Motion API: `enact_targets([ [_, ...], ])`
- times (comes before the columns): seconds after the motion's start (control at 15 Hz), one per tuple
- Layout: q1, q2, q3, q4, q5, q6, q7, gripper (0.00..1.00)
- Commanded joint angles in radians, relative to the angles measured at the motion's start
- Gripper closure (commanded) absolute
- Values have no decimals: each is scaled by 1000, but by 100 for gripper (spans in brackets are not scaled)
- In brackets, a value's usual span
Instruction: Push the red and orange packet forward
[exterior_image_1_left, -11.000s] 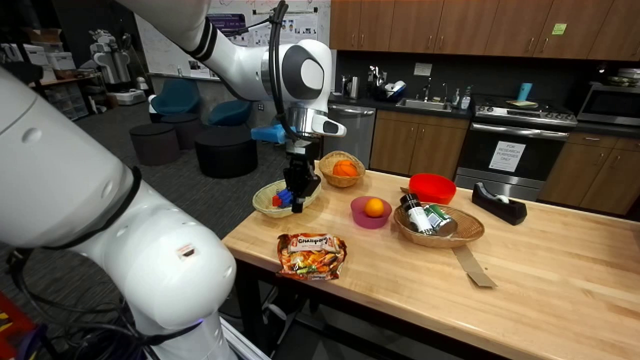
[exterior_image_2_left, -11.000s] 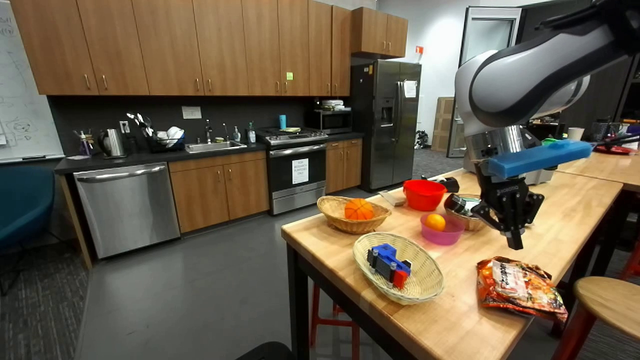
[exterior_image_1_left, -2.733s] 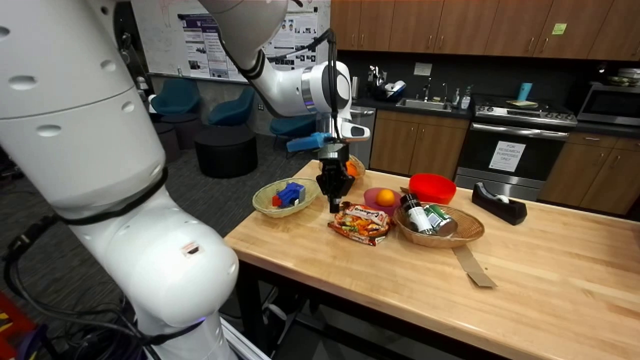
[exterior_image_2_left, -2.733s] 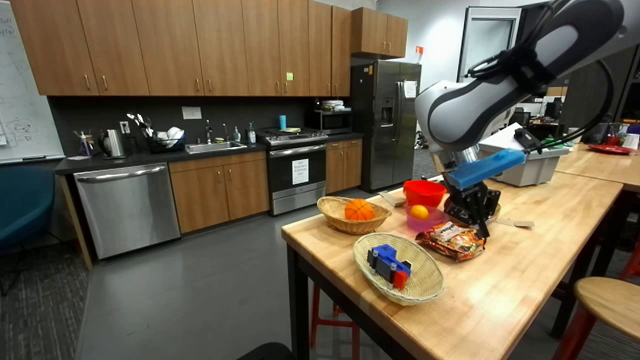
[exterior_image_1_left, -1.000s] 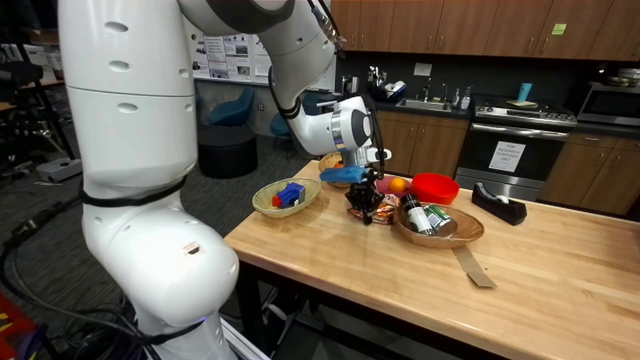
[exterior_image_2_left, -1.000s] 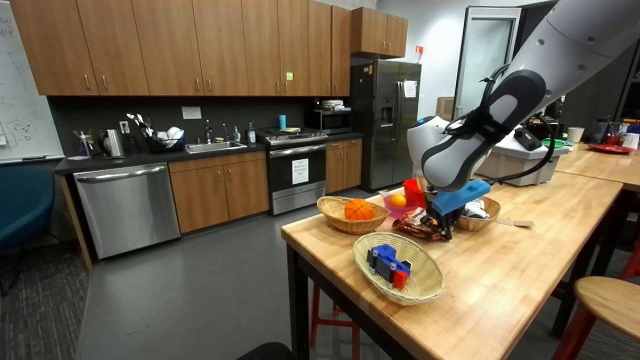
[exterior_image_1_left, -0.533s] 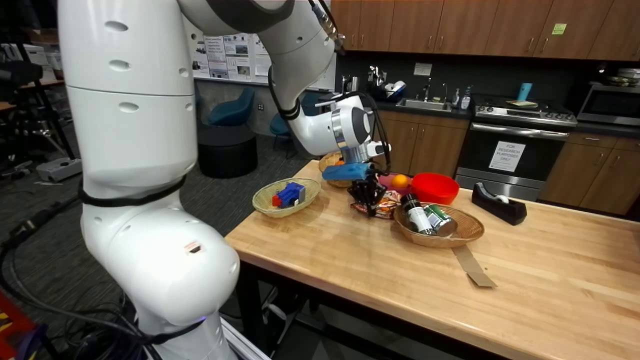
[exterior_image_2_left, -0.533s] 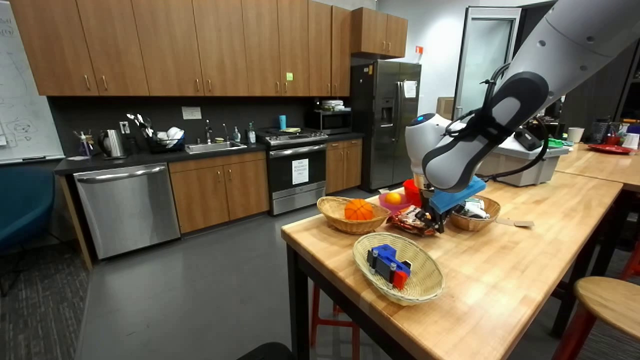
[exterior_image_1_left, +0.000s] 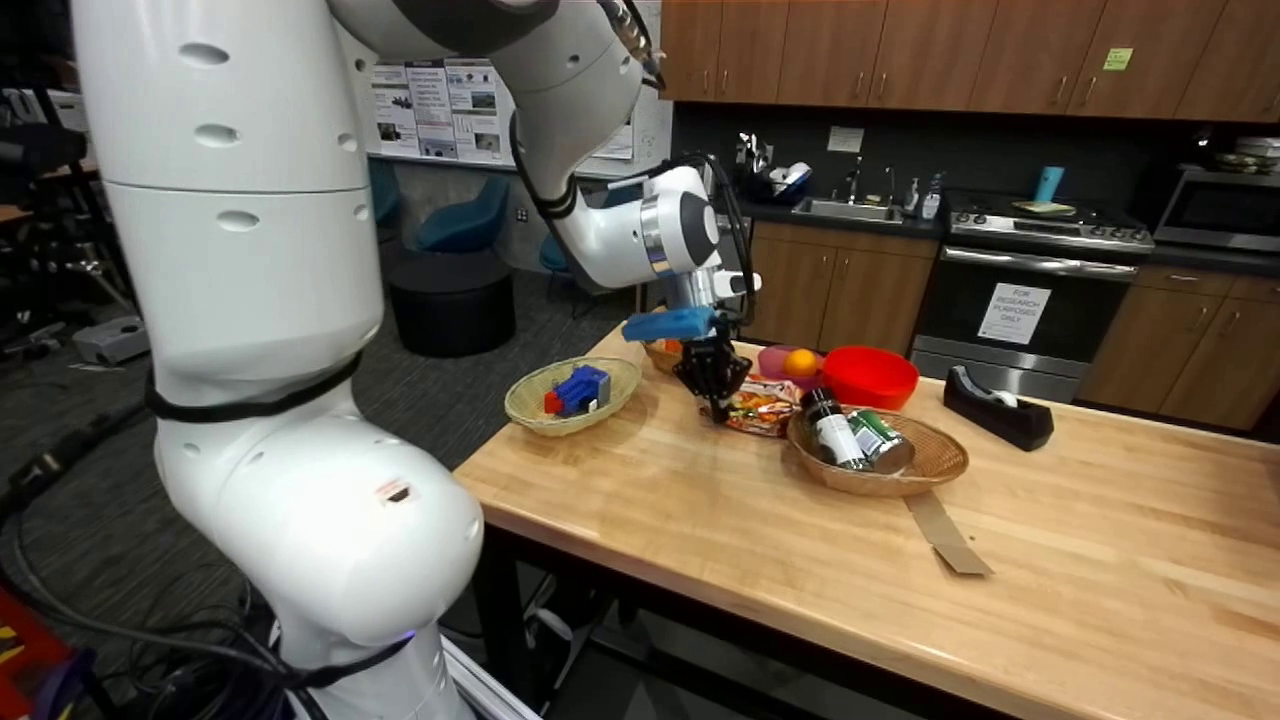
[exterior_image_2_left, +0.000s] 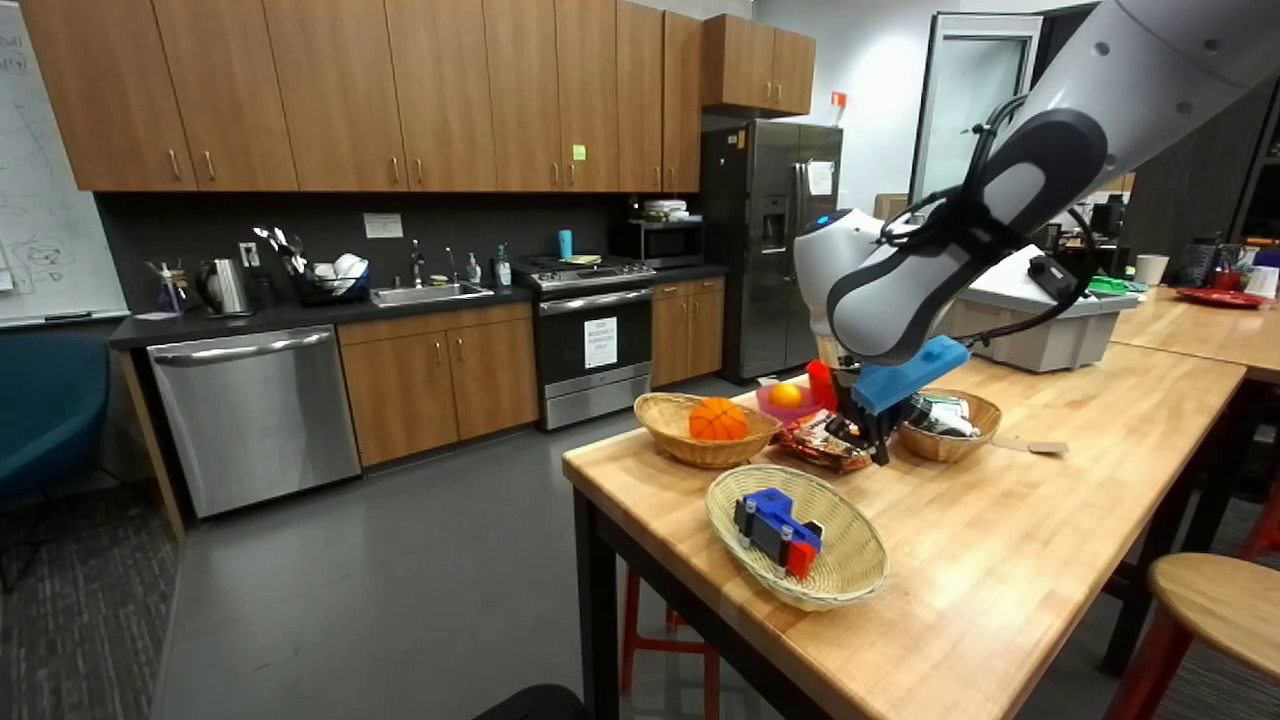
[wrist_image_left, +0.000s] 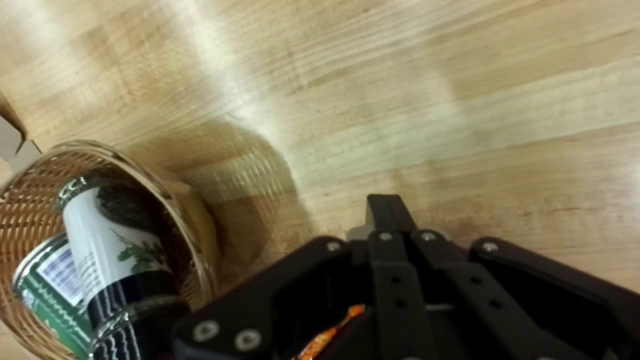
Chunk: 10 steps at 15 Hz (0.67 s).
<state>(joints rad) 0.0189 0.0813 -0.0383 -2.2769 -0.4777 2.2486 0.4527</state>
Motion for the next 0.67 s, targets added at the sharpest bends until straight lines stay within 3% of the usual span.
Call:
enact_targets([
  [0.0,35,-169,46,-54,42,-120,-15,100],
  [0.4,57,-292,150,-18,60,-281,-2,100],
  [0.47,59,-304,168,-12,54,-301,3,93],
  [0.53,60,-311,182,-6,49,-313,7,74],
  [0.6,45,-285,173,-11,54,-277,1,95],
])
